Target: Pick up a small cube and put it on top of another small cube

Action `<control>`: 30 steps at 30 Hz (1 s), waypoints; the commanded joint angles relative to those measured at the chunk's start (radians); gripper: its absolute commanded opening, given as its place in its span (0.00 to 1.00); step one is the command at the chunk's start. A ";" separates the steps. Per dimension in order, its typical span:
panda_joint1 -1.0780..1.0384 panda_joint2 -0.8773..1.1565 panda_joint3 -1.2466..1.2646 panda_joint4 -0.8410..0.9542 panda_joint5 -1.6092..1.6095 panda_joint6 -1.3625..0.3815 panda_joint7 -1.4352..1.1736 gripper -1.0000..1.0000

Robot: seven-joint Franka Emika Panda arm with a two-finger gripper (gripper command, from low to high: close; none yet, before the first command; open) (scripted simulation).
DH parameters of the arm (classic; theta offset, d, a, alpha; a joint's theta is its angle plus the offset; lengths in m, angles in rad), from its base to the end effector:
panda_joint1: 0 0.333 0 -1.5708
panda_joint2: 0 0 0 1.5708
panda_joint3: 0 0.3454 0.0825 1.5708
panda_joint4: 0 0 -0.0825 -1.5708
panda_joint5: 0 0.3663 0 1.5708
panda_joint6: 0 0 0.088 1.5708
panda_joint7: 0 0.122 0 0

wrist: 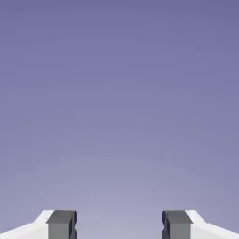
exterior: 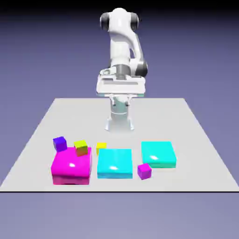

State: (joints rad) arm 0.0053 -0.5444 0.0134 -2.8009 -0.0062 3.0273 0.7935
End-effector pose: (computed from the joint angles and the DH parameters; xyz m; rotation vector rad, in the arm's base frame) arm 0.3755 0.0078 0.4769 -2.4769 1.0009 -1.0013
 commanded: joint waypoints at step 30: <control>-0.167 0.638 0.334 0.226 -0.153 -0.242 1.305 0.50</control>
State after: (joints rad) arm -0.1607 0.0936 0.3477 -2.5746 -0.1595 2.7851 2.0982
